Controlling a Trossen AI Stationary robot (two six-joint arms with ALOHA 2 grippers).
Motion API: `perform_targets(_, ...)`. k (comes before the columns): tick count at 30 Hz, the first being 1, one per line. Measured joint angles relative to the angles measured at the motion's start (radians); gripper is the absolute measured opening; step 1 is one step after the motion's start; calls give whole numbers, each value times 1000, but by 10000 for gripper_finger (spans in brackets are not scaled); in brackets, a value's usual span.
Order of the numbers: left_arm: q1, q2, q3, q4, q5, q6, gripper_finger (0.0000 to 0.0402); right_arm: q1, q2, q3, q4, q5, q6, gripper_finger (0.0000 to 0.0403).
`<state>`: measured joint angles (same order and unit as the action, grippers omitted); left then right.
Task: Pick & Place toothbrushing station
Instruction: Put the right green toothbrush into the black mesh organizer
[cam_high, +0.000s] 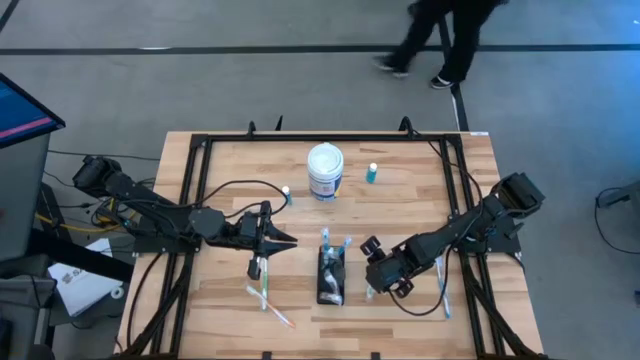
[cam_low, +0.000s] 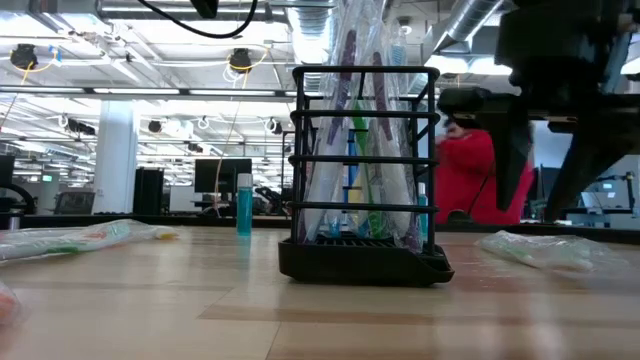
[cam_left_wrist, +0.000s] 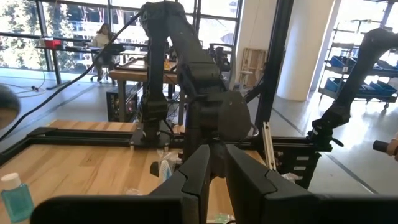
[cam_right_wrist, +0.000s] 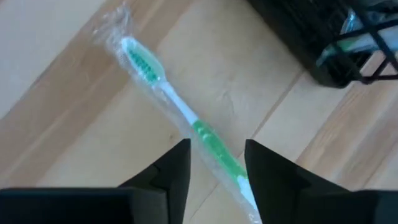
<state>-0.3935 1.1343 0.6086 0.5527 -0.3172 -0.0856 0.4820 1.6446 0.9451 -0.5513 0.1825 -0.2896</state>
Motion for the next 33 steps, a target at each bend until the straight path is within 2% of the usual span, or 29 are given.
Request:
perform_targets(9,0,0,0,0,0,2,44,0,5,2,8,2,-35,170)
perform_targets(20,0,0,0,-2,0,2,44,-13,18,2,16,0,-35,170)
perform_targets(33,0,0,0,-17,0,0,44,-11,154,60,27,-2,-32,171)
